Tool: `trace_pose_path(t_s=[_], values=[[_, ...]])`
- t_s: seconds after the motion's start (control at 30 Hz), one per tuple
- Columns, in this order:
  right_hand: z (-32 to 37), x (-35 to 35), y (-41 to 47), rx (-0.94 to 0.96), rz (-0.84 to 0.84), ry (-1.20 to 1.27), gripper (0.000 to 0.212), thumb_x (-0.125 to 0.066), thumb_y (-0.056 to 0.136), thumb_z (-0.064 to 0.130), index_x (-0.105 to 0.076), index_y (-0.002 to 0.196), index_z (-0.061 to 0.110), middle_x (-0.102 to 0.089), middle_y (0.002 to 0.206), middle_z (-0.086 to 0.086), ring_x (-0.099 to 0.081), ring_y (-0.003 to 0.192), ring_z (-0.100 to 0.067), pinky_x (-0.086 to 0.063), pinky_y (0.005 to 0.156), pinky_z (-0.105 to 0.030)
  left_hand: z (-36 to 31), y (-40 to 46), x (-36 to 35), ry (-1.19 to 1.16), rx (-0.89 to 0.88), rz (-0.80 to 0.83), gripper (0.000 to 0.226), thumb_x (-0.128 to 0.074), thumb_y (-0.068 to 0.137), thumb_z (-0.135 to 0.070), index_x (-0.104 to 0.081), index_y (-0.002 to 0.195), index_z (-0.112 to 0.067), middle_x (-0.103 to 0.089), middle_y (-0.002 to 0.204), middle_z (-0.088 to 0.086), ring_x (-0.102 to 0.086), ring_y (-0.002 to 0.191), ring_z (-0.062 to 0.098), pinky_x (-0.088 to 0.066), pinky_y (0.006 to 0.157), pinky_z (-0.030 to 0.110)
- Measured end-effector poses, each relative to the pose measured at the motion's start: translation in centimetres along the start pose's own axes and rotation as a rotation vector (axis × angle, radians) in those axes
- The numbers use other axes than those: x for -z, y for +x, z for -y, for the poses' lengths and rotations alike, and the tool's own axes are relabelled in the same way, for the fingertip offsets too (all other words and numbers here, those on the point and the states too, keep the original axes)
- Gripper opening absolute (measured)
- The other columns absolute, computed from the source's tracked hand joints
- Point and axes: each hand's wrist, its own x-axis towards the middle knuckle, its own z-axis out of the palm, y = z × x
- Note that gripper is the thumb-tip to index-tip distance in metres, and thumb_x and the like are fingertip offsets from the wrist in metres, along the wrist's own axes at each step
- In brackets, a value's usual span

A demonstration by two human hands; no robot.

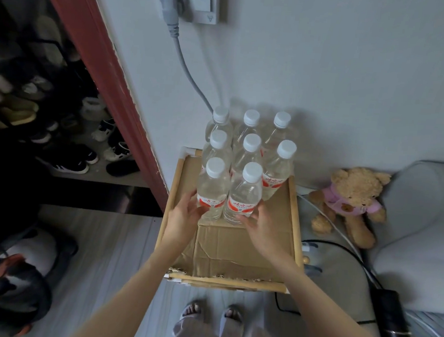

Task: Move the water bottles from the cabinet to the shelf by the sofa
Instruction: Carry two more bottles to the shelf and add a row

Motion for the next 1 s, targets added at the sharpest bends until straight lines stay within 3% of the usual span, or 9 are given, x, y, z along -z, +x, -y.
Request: trace_pose_path(t_s=[0.1, 0.2, 0.33, 0.43, 0.5, 0.63, 0.77, 1.0], values=[[-0.1, 0.0, 0.2, -0.015, -0.036, -0.02, 0.053, -0.06, 0.086, 0.028, -0.035, 0.132, 0.023, -0.051, 0.131, 0.002, -0.049, 0.121, -0.016, -0.04, 0.099, -0.036, -1.1, -0.5, -0.5, -0.068, -0.03, 0.007, 0.025, -0.054, 0.089, -0.017, -0.052, 0.115, -0.015, -0.067, 0.103, -0.01, -0.059, 0.076, -0.009, -0.045, 0.065, 0.006], [0.2, 0.1, 0.4, -0.004, -0.03, -0.043, 0.054, -0.06, 0.086, 0.026, -0.035, 0.133, 0.021, -0.052, 0.13, 0.002, -0.049, 0.12, -0.015, -0.038, 0.095, -0.029, -1.2, -1.1, -0.7, -0.105, -0.02, 0.003, 0.029, -0.052, 0.091, -0.02, -0.05, 0.12, -0.016, -0.065, 0.112, -0.007, -0.061, 0.097, 0.004, -0.041, 0.067, 0.0], [0.2, 0.4, 0.4, -0.003, -0.025, -0.056, 0.052, -0.061, 0.085, 0.024, -0.037, 0.132, 0.019, -0.053, 0.129, 0.0, -0.05, 0.12, -0.016, -0.038, 0.094, -0.028, -1.1, -1.1, -1.0, -0.149, -0.015, -0.025, 0.029, -0.051, 0.091, -0.019, -0.05, 0.119, -0.012, -0.066, 0.112, 0.001, -0.06, 0.104, 0.012, -0.045, 0.075, 0.011], [0.2, 0.4, 0.4, -0.002, -0.017, -0.05, 0.052, -0.062, 0.084, 0.025, -0.038, 0.131, 0.02, -0.053, 0.129, 0.001, -0.051, 0.119, -0.015, -0.039, 0.094, -0.029, -0.7, -1.0, -1.2, -0.163, -0.007, -0.028, 0.03, -0.051, 0.091, -0.022, -0.05, 0.12, -0.015, -0.066, 0.112, -0.001, -0.059, 0.107, 0.008, -0.047, 0.09, 0.028], [0.1, 0.5, 0.5, -0.001, -0.024, -0.055, 0.053, -0.063, 0.083, 0.025, -0.039, 0.13, 0.02, -0.054, 0.128, 0.0, -0.051, 0.118, -0.015, -0.039, 0.094, -0.029, -0.5, -1.0, -1.2, -0.157, -0.007, -0.03, 0.03, -0.051, 0.091, -0.022, -0.05, 0.12, -0.018, -0.066, 0.113, -0.004, -0.058, 0.108, 0.005, -0.046, 0.094, 0.032], [0.3, 0.6, 0.6, -0.012, -0.001, -0.053, 0.052, -0.062, 0.084, 0.024, -0.038, 0.131, 0.019, -0.053, 0.127, 0.002, -0.05, 0.119, -0.014, -0.037, 0.093, -0.026, -0.3, -0.8, -1.3, -0.107, -0.015, -0.06, 0.027, -0.051, 0.091, -0.021, -0.052, 0.118, -0.021, -0.067, 0.108, -0.009, -0.059, 0.104, 0.003, -0.046, 0.09, 0.03], [0.2, 0.5, 0.9, -0.022, 0.012, -0.056, 0.053, -0.063, 0.083, 0.025, -0.038, 0.13, 0.02, -0.053, 0.129, 0.001, -0.05, 0.12, -0.014, -0.039, 0.098, -0.032, -0.2, -0.9, -1.7, -0.077, -0.017, -0.101, 0.026, -0.051, 0.091, -0.024, -0.051, 0.118, -0.021, -0.068, 0.108, -0.008, -0.059, 0.101, 0.005, -0.046, 0.086, 0.028], [-0.1, 0.5, 1.0, -0.047, 0.044, -0.031, 0.057, -0.064, 0.083, 0.027, -0.035, 0.132, 0.022, -0.05, 0.133, 0.002, -0.047, 0.123, -0.015, -0.039, 0.104, -0.042, 0.3, -0.6, -1.7, -0.033, -0.076, -0.098, 0.028, -0.052, 0.09, -0.016, -0.045, 0.117, -0.013, -0.064, 0.116, -0.005, -0.057, 0.112, 0.014, -0.048, 0.084, 0.03]])
